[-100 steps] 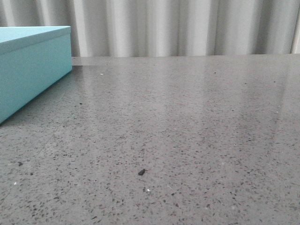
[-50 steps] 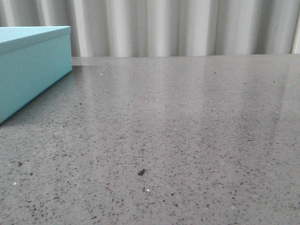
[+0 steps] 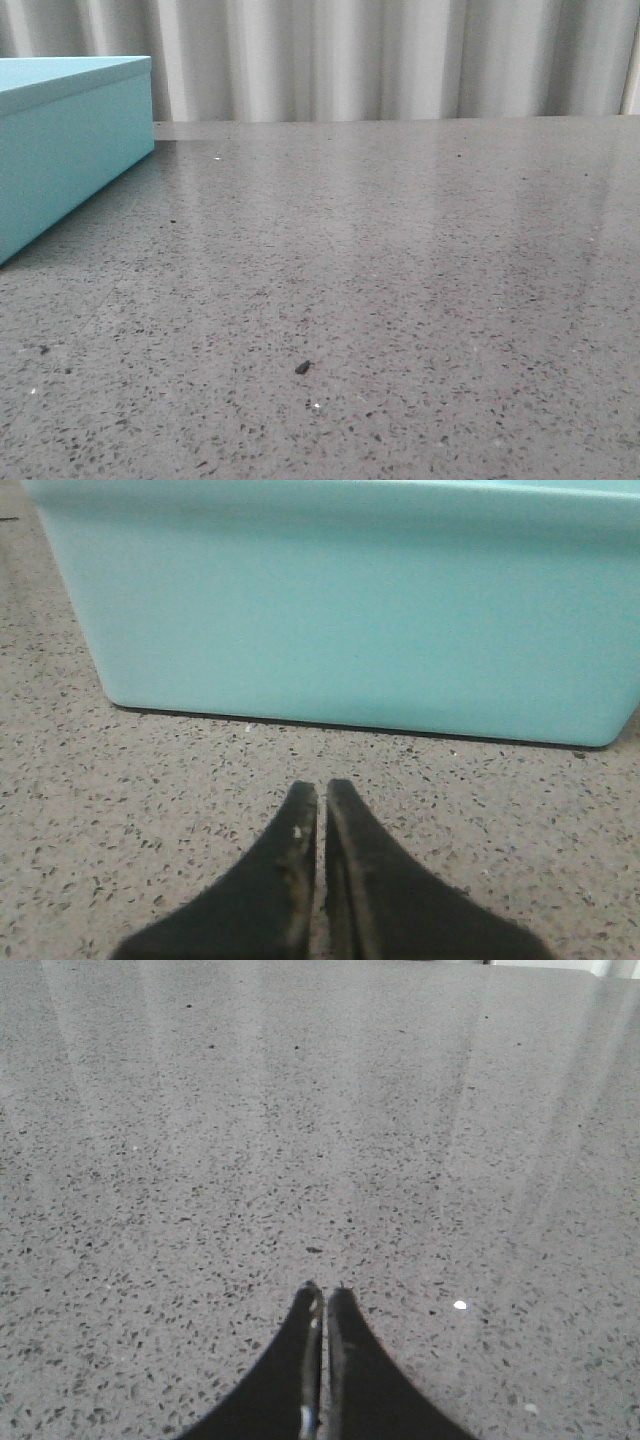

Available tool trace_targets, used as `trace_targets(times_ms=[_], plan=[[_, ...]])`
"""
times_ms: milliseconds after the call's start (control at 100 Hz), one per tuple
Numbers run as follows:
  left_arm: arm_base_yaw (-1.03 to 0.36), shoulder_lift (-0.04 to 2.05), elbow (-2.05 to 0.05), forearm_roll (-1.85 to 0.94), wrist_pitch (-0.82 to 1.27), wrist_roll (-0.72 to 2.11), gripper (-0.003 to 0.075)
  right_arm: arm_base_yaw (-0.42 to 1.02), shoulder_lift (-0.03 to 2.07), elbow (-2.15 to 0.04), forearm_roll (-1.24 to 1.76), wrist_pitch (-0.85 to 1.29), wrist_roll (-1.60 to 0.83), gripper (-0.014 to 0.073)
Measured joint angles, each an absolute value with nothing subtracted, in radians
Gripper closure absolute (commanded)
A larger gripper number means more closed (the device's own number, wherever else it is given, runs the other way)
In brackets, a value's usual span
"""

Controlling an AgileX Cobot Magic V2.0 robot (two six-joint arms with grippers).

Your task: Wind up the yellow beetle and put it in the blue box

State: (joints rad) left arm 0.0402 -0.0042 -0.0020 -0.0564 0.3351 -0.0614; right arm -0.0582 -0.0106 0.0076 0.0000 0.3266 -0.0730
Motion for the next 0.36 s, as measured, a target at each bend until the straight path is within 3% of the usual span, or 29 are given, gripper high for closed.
trace_targets(times_ms=[360], plan=[[0.04,-0.004,-0.002,-0.056,0.335,-0.061,0.0741,-0.058,-0.011,0.008,0.0,0.327,-0.079,0.0656]])
